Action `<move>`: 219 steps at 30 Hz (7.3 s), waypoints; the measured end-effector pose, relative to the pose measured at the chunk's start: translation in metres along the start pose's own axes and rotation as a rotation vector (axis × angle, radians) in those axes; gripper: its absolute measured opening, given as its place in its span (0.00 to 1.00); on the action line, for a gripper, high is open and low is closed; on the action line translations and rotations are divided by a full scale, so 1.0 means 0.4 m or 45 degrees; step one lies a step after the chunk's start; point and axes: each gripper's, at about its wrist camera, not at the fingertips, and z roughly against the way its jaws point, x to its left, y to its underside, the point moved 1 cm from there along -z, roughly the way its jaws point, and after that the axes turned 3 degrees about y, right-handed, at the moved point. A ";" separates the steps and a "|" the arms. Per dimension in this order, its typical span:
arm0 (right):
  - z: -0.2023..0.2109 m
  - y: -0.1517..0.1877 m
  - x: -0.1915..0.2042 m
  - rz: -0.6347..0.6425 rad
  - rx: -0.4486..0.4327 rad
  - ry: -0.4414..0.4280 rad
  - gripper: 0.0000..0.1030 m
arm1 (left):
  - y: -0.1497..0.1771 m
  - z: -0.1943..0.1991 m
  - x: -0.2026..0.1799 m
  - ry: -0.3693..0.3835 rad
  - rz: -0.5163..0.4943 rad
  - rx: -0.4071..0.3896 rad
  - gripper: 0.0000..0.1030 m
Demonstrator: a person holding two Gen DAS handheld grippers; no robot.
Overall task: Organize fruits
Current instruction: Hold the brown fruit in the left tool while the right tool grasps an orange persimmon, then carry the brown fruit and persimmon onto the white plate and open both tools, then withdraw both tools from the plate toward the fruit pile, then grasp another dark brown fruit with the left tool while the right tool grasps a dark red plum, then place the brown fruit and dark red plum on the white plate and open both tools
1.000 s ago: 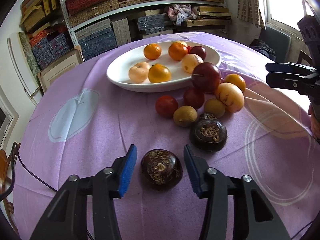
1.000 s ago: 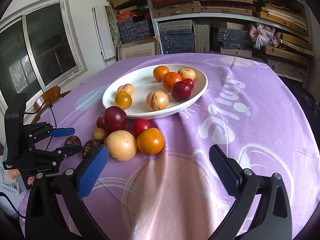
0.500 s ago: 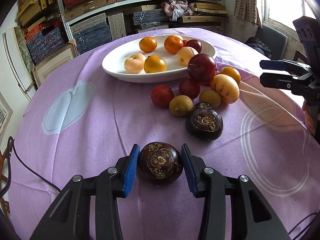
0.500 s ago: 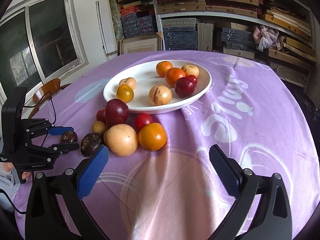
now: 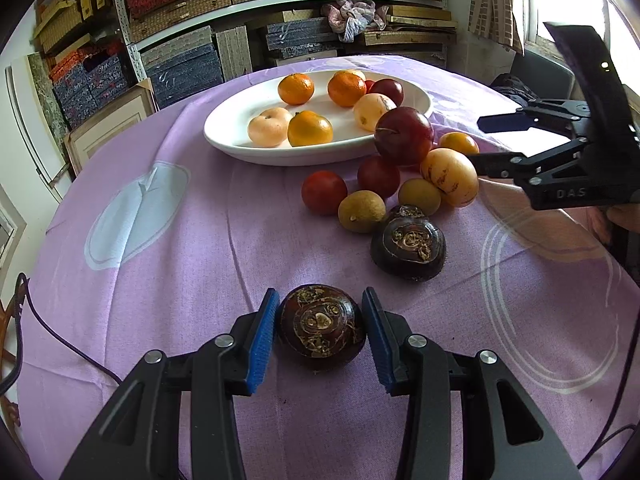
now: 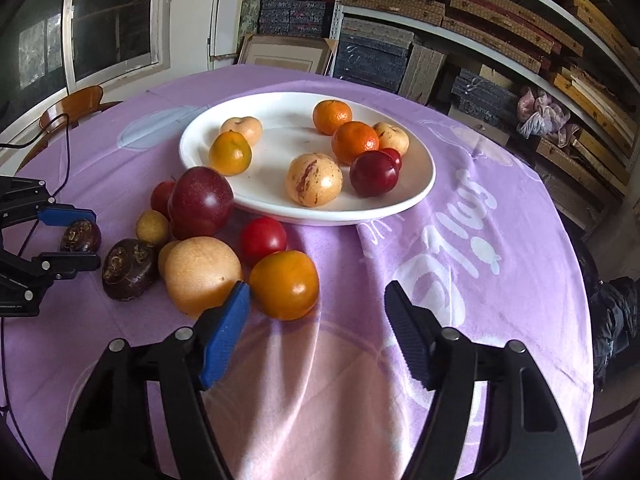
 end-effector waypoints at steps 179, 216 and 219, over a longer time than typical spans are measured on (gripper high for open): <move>-0.001 -0.100 0.139 -0.016 -0.128 -0.166 0.38 | -0.043 -0.046 0.114 -0.018 0.221 0.012 0.44; -0.070 -0.237 0.034 -0.095 -0.171 -0.239 0.38 | -0.491 -0.253 0.201 -0.047 0.289 -0.096 0.44; -0.089 -0.234 0.037 -0.089 -0.152 -0.252 0.39 | -0.492 -0.281 0.213 -0.030 0.309 -0.089 0.44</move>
